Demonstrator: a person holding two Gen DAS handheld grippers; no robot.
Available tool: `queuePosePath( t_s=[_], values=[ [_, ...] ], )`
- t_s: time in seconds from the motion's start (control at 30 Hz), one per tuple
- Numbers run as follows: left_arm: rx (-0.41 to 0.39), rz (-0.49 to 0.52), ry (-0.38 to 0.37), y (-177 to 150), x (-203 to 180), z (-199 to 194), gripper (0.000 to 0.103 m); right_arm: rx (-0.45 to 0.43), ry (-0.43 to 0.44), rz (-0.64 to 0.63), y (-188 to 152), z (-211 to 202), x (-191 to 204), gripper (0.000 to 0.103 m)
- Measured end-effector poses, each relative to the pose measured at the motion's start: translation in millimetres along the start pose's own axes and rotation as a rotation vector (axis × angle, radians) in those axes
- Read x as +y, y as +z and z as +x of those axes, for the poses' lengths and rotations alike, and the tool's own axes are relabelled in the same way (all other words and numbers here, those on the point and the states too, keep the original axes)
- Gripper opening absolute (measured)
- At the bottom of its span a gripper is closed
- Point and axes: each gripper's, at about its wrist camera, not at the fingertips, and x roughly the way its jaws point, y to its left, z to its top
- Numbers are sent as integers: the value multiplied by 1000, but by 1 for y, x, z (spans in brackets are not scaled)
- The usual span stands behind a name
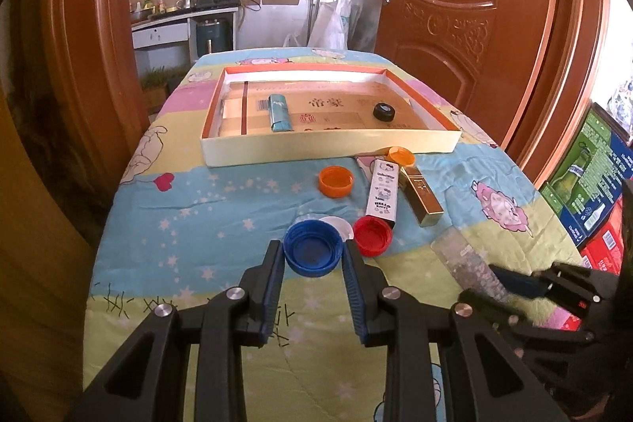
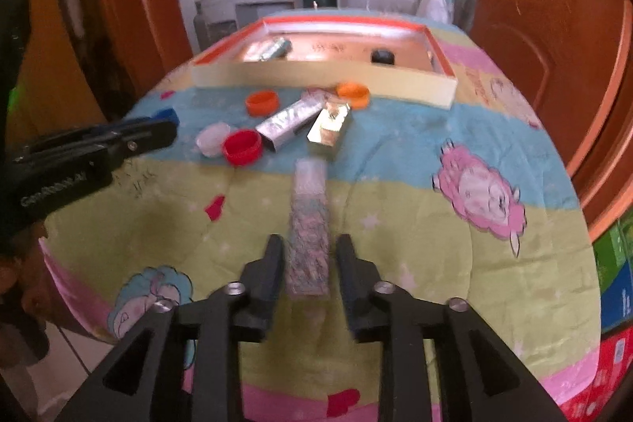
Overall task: Organize rigid objects
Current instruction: 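Carry the GLOSS tube with the right tool while the left tool carries the blue cap to the tray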
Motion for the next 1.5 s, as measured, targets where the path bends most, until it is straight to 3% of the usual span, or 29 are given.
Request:
queuePosePath(
  t_s=[0.03,0.17,0.2,0.23,0.27,0.47,0.93,1.5],
  values=[
    [0,0,1,0,0,0,31,1,-4,-11,1,1,2,64],
    [0,-5,6,0,2,1,31,-1,5,-31,10,6,4,63],
    [1,-5,7,0,3,1,31,-3,13,-27,12,7,4,56],
    [2,-6,8,0,3,1,31,-3,9,-25,14,8,3,29],
    [4,-6,10,0,4,2,31,6,-11,-24,16,11,2,20],
    [11,-7,8,-1,4,4,31,9,12,-5,18,9,-4,20],
    [-19,21,5,11,-6,-6,31,-78,11,9,39,-22,-15,20],
    [-84,58,1,65,-19,-6,31,-167,-4,-7,92,-34,-41,20]
  ],
)
